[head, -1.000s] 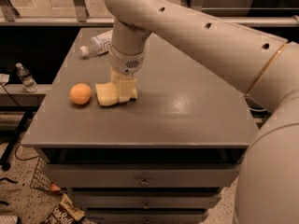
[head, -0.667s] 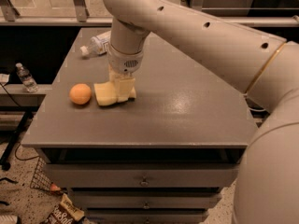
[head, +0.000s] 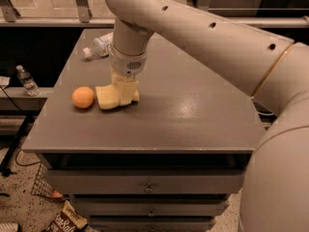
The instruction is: Move sponge near orange
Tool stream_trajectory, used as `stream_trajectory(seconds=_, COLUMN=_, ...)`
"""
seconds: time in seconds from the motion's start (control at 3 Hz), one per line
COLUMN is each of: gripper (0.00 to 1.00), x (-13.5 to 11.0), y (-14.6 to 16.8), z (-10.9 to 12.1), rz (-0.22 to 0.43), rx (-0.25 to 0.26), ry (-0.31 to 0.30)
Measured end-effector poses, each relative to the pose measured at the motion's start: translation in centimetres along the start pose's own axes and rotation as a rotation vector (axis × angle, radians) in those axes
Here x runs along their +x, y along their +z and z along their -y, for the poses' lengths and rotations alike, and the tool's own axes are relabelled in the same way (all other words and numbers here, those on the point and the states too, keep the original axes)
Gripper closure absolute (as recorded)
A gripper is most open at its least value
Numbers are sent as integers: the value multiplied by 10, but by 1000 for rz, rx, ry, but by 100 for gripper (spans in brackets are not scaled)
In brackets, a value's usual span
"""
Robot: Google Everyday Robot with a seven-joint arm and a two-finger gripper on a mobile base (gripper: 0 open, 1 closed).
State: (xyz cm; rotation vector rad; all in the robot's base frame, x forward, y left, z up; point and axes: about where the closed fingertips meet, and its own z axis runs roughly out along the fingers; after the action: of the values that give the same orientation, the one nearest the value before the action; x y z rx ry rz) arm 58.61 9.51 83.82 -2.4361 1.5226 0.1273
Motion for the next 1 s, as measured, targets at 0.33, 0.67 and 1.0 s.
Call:
stream_trajectory(seconds=0.33, gripper=61, x=0, y=1, z=0, rz=0, rx=-1, ry=-1)
stream_trajectory(seconds=0.67, gripper=38, x=-1, y=3, z=0, rz=1, rx=-2, ry=-2)
stream_trajectory(seconds=1.0, gripper=15, x=-1, y=4, z=0, rz=1, rx=-4, ry=-3)
